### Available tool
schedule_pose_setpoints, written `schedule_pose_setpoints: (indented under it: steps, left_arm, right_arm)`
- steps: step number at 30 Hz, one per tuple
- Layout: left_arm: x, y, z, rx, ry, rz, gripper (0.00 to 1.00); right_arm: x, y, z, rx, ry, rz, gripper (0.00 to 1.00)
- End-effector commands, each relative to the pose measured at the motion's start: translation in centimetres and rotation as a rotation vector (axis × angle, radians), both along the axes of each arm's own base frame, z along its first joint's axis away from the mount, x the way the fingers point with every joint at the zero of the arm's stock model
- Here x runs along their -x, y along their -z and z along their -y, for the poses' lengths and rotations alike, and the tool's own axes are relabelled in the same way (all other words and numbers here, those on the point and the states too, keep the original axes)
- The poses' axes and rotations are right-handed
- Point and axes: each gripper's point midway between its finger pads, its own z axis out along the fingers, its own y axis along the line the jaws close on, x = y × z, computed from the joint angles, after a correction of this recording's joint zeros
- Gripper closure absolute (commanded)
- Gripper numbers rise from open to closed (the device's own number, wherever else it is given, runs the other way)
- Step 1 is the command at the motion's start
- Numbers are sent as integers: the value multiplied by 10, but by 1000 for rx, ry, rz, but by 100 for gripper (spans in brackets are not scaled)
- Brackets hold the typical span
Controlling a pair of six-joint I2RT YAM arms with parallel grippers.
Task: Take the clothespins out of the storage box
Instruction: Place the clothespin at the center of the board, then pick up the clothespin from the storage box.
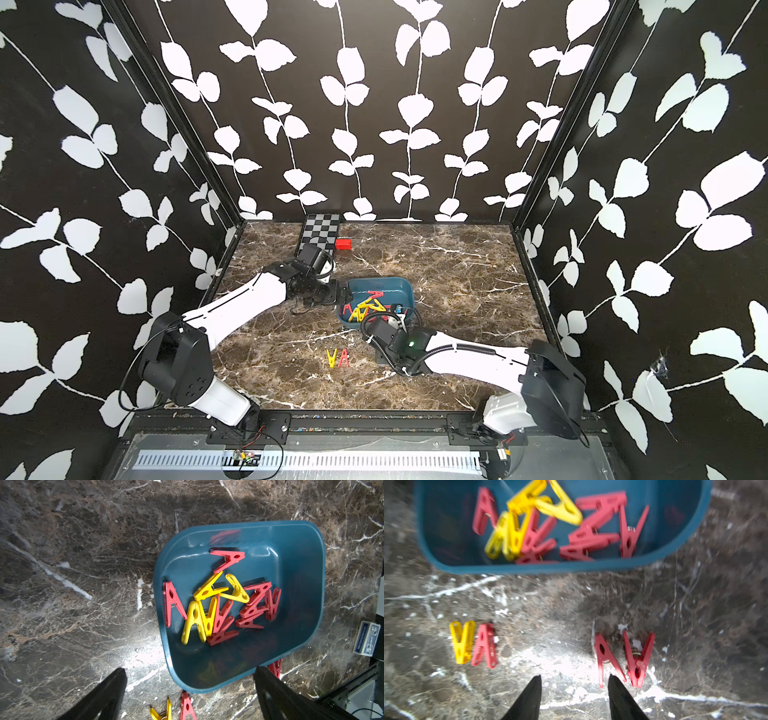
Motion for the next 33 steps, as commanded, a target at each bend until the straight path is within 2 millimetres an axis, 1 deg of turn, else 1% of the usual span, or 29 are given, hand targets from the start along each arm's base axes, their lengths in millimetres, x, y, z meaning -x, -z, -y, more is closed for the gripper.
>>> schedule_pose_setpoints:
  steps: [1,5,6,9,10,12,16,20,24,28,33]
  left_arm:
    - [-1,-13,0,13,-8,14,7]
    - [-3,-10,3,15,-7,2,13]
    - [-3,-9,4,12,-1,0,15]
    - [-5,-7,10,-15,29,9,18]
    - [-6,-5,12,-31,43,11,20]
    - [-7,0,15,-61,70,8,28]
    - [-13,9,22,-125,130,13,37]
    - [-20,15,35,-188,212,29,46]
    - [-24,27,48,-223,272,28,49]
    - [-29,39,62,-241,328,31,57]
    - [-35,55,70,-260,369,11,58]
  right_arm:
    - [-15,-18,12,19,-1,57,43]
    - [-32,-36,18,0,-8,97,28]
    - [-36,-39,19,-4,-8,104,26]
    - [-49,-44,24,-12,-10,114,13]
    - [-53,-45,24,-17,-14,113,10]
    - [-60,-47,26,-21,-16,111,1]
    - [-76,-51,29,-34,-13,111,1]
    - [-89,-55,33,-29,-7,119,1]
    - [-99,-54,36,-36,-5,107,1]
    - [-105,-54,36,-57,-3,99,1]
    - [-110,-54,38,-53,1,95,1]
